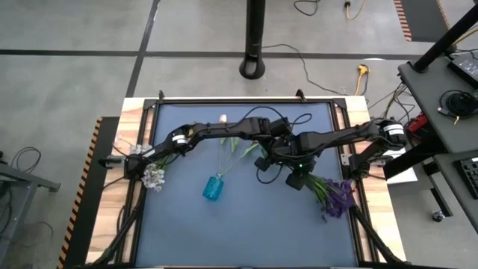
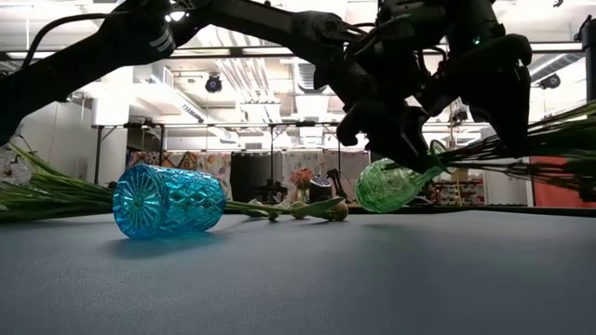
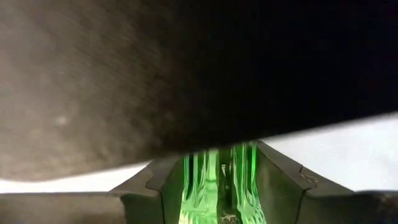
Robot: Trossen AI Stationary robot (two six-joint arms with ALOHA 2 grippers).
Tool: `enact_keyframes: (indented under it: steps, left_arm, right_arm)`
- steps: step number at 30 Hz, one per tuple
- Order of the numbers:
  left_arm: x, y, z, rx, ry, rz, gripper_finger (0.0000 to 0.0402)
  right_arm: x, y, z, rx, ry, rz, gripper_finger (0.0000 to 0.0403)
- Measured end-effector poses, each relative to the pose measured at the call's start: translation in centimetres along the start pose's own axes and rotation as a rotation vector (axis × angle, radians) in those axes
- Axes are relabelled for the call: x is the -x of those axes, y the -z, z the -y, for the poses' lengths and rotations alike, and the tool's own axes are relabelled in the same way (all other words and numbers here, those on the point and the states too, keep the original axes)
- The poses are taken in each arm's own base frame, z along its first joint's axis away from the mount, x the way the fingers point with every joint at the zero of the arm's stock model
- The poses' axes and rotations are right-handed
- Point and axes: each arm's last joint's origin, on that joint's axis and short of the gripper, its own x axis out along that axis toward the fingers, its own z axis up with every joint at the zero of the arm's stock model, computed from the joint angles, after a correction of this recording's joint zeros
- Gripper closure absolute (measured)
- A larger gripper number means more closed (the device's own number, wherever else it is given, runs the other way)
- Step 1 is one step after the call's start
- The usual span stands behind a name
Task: Sort flowers into vase by color
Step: Put the green vase with flowers on the table
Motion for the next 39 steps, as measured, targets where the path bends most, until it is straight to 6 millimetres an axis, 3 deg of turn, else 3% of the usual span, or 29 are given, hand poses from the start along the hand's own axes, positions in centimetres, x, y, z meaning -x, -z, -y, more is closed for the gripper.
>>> enact_keyframes:
  steps: [7, 17, 24, 39]
  left_arm:
    - [-0.1, 0.0, 0.0, 0.01, 0.005, 0.015, 0.0261]
    - [0.3, 0.8, -0.8, 0.046, -0.018, 0.005, 0.0261]
    - [0.9, 1.0, -1.3, 0.048, -0.027, 0.026, 0.0261]
    - [1.8, 1.6, -2.1, 0.062, 0.003, 0.099, 0.0261]
  right_arm:
    - [-0.1, -0.2, 0.0, 0.025, 0.037, 0.036, 0.0299]
    - [-0.7, -0.8, 0.1, 0.019, 0.067, 0.128, 0.0186]
    - [0.2, -0.3, 0.3, 0.024, 0.062, 0.183, 0.0126]
    - [2.9, 1.9, 1.2, 0.002, -0.007, 0.277, 0.0097]
